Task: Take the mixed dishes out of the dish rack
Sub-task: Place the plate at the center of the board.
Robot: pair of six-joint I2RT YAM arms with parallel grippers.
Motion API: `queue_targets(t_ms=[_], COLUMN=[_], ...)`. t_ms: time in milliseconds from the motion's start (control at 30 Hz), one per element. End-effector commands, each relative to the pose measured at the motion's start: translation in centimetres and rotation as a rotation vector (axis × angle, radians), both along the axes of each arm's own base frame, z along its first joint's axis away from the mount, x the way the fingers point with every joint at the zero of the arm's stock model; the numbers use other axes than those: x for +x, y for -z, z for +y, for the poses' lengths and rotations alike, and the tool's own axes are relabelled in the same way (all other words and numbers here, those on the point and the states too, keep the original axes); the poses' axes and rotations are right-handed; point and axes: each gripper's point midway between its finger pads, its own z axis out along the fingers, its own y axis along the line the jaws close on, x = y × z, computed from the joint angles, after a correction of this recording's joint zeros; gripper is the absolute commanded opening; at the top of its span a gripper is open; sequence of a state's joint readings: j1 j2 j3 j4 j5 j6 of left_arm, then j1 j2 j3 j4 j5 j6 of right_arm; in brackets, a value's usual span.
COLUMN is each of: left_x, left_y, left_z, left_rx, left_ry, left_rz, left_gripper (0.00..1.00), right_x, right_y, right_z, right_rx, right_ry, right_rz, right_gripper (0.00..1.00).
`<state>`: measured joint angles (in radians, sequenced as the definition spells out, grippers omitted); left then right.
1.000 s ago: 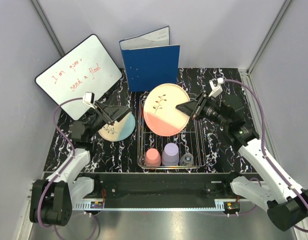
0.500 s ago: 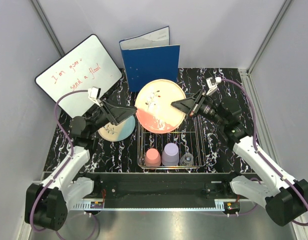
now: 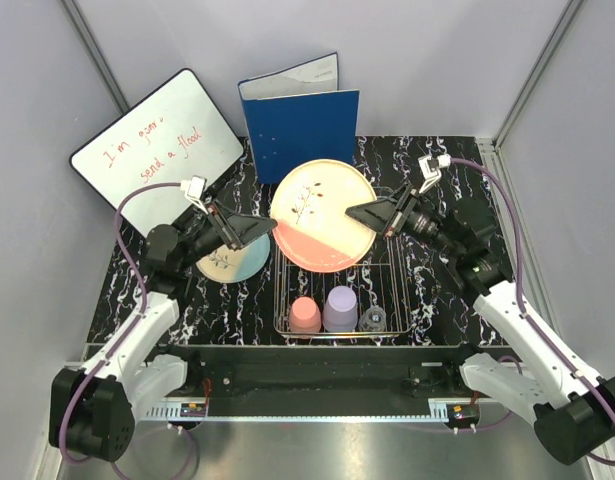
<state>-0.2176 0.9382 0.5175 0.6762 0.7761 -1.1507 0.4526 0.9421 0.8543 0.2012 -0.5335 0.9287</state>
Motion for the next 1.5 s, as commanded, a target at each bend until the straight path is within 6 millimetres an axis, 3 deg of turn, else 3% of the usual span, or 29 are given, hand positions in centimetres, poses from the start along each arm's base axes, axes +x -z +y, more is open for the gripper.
queue_targets(t_ms=[0,267,400,433,500,533,633,667,700,733,833,867,1033,1133,1167,1200,1233,1333,1467], left_x=[0.3,-1.7,-2.1,-2.1,-2.0,-1.9,-1.9,-1.8,-2.1,-1.5,-1.4,-1.1,-0.6,1.2,1.9,2.4,3.0,3.8,4.5], left_y=[-1.6,-3.1,-3.0,-3.0,-2.7,-2.6,-2.7,-2.4,-2.9,-2.7,-3.2,-2.8,-3.6,-3.3,-0.8,-1.2,0.4,2.3,4.0], left_z=[-0.4,-3.7,-4.7,-4.8,-4.8,-4.8,-4.6,-4.4,-4.1,-3.6,-2.1,-1.4,2.0,5.7,7.0,8.0,9.4,11.9,13.9], left_rx=[0.0,-0.013,-0.008,-0.007,-0.005,-0.002,-0.002,0.003,0.002,0.014,0.043,0.062,0.053,0.092,0.155,0.216,0.257,0.293,0.301], left_ry=[-0.005,0.133,0.167,0.169,0.166,0.158,0.139,0.122,0.1,0.044,-0.061,-0.088,-0.195,-0.379,-0.442,-0.505,-0.589,-0.711,-0.8], left_rz=[-0.065,-0.119,-0.123,-0.122,-0.11,-0.106,-0.116,-0.104,-0.122,-0.131,-0.153,-0.129,-0.112,-0.06,0.056,0.044,0.119,0.197,0.275], left_gripper=[0.99,0.91,0.51,0.27,0.06,0.0,0.0,0.0,0.0,0.0,0.0,0.0,0.0,0.0,0.0,0.0,0.0,0.0,0.0], right_x=[-2.7,-1.3,-1.1,-1.1,-1.1,-1.0,-1.0,-1.0,-0.9,-1.0,-0.9,-0.9,-0.5,0.3,0.5,0.8,0.4,0.0,-0.4], right_y=[-8.0,-4.6,-4.0,-3.7,-3.4,-3.0,-2.5,-2.4,-2.3,-2.2,-2.1,-2.2,-2.6,-2.4,-2.5,-1.6,-1.7,-1.3,-0.5], right_z=[-0.5,1.9,2.2,2.2,2.3,2.3,2.3,2.3,2.2,2.1,1.7,1.6,0.1,-1.7,-2.2,-2.8,-3.4,-4.0,-4.3], right_rx=[0.145,0.151,0.14,0.13,0.118,0.111,0.096,0.092,0.088,0.074,0.029,0.018,-0.05,-0.09,-0.098,-0.125,-0.132,-0.152,-0.176], right_ry=[-0.053,-0.16,-0.166,-0.166,-0.165,-0.161,-0.162,-0.161,-0.156,-0.149,-0.116,-0.105,0.0,0.131,0.165,0.208,0.227,0.244,0.249], right_rz=[-0.229,-0.119,-0.109,-0.105,-0.099,-0.09,-0.076,-0.075,-0.072,-0.078,-0.087,-0.09,-0.11,-0.105,-0.11,-0.079,-0.096,-0.098,-0.089], right_gripper=[0.0,0.0,0.0,0.0,0.0,0.0,0.0,0.03,0.13,0.42,0.96,1.0,1.0,1.0,1.0,1.0,1.0,1.0,1.0])
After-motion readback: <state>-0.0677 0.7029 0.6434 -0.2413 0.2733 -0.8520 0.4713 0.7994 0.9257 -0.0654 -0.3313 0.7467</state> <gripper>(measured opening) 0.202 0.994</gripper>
